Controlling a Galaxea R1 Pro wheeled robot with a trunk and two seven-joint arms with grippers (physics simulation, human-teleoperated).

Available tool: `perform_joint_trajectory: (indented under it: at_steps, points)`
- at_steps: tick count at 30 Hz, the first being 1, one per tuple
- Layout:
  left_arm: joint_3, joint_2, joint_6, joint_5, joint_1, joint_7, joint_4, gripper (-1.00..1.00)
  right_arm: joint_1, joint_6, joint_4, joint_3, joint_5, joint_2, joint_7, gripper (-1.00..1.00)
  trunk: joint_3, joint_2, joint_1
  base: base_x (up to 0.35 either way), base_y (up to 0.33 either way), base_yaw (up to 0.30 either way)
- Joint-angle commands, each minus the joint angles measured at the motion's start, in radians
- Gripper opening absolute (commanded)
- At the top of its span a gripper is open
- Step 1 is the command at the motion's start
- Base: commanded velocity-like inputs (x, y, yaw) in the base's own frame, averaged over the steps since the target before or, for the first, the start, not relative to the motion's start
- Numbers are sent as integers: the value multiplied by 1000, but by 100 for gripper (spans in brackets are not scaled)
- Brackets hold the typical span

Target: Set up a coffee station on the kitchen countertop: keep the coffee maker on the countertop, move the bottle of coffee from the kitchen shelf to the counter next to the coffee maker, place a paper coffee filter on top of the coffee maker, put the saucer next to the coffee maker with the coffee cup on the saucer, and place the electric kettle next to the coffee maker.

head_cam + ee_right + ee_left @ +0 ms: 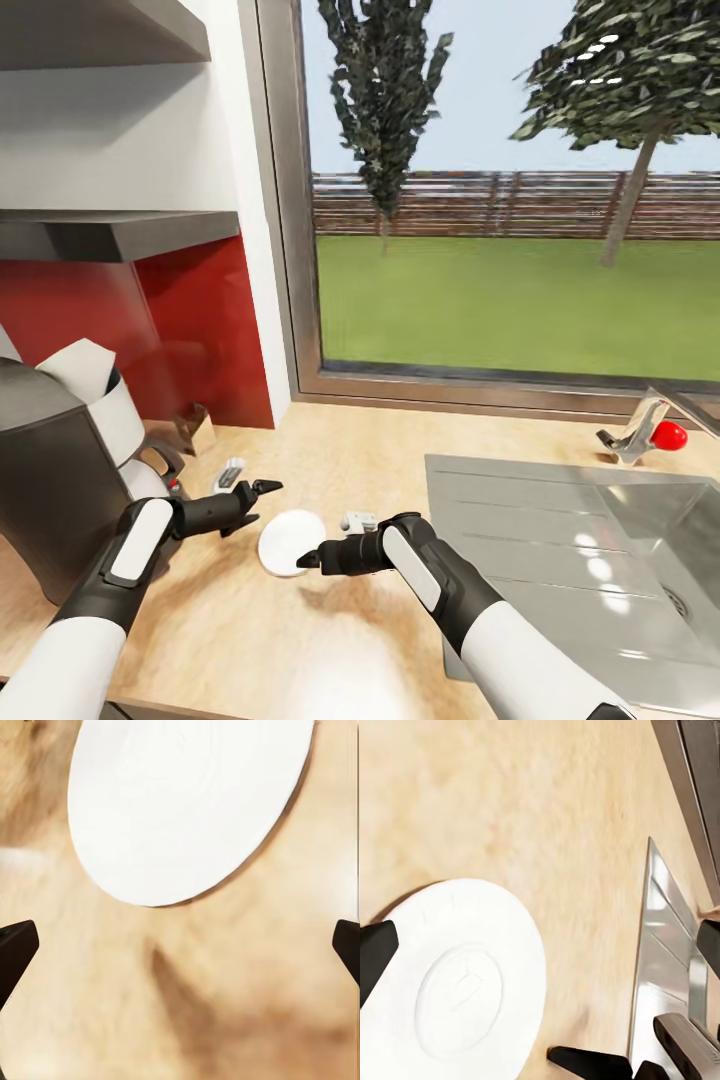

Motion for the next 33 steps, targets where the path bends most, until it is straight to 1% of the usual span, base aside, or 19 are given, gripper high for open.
perform_joint_trajectory:
  at_steps: [1,4,8,12,14,23,28,33]
  points:
    - [0,0,5,-8,-1,-6,0,100,-1,3,0,0,14,0,6,100,-2,-2,1,161,56,0]
    - [-6,-3,5,-9,1,-4,1,100,-1,3,0,0,13,0,7,100,-2,-2,1,68,23,0]
    - [-7,-3,5,-23,2,-3,8,100,-1,3,-1,0,12,0,8,100,-2,-2,1,13,4,0]
    - [-4,-2,5,-51,2,-3,13,100,-1,2,-2,0,11,0,8,100,-2,-2,1,2,1,0]
    - [-4,-1,5,-59,3,-3,14,100,-1,2,-5,0,10,0,8,100,-2,-2,1,0,0,0]
    - [0,0,-1,-62,10,-3,15,100,-1,2,-8,0,10,0,8,100,-2,-2,1,0,0,0]
    - [2,-4,-6,-86,11,32,17,100,-1,1,-8,0,10,0,9,100,-2,-2,1,0,0,0]
    - [-1,-13,-22,-89,11,39,21,100,-1,1,-6,0,9,0,10,100,-2,-2,1,0,0,0]
